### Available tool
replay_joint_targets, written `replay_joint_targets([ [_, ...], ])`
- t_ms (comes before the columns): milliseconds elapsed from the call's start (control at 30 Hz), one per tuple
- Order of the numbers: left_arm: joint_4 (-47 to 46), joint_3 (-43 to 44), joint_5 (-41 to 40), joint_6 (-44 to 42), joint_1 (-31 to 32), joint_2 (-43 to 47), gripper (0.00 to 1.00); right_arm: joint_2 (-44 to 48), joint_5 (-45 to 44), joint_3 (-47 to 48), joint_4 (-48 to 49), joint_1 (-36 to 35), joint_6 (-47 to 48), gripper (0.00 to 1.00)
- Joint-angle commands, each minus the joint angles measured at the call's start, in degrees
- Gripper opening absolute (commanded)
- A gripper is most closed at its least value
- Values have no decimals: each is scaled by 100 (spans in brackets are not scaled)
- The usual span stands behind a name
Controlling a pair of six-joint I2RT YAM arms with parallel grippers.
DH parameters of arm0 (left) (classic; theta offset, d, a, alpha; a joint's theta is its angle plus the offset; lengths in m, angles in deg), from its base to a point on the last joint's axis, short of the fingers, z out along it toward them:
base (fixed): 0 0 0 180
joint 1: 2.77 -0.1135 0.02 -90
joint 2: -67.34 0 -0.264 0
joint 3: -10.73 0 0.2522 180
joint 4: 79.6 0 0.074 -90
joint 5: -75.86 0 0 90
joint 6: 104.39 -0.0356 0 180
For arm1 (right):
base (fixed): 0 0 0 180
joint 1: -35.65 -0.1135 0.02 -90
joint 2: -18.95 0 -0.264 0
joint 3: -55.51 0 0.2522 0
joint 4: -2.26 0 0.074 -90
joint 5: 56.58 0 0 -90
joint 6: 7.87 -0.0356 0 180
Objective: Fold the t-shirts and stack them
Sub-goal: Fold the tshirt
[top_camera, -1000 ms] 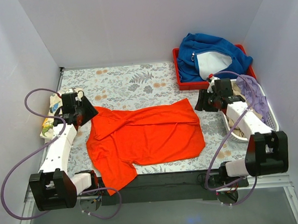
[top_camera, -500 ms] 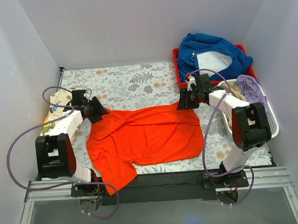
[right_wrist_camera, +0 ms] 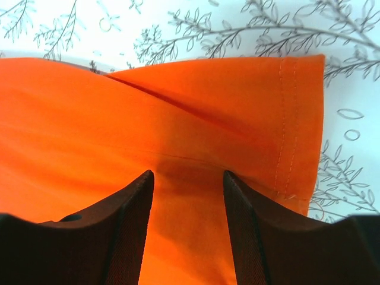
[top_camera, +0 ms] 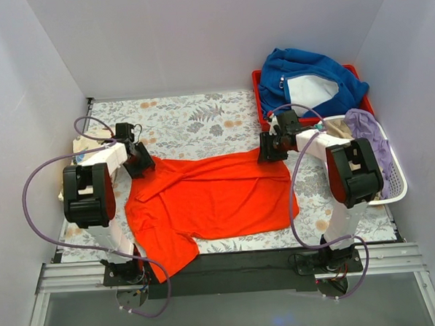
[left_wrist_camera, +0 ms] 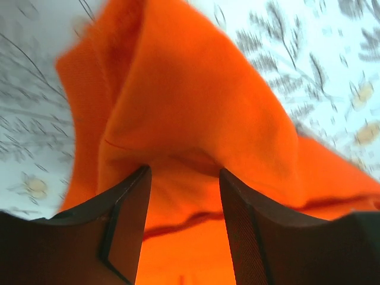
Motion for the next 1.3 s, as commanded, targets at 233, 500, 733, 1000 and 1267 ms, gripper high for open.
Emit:
replay_joint_targets([
  [233, 486, 1586, -1002, -169, -136, -1044, 48, -547, -1011, 275, -48, 372, 4, 58],
  [500, 116, 2887, -238, -406, -136, -1555, 48, -477, -495, 749, 31, 373, 188, 60],
  [733, -85, 2934, 255, -389, -13, -617, 48, 690, -35, 381, 575, 373, 426, 67],
  [1000, -25, 44, 721, 225, 179, 2046, 72, 2686, -527, -891, 137, 373, -4, 72],
  [1267, 1248, -1215, 817, 552, 277, 3726, 71, 3996, -168, -2475, -548, 346, -645, 67],
])
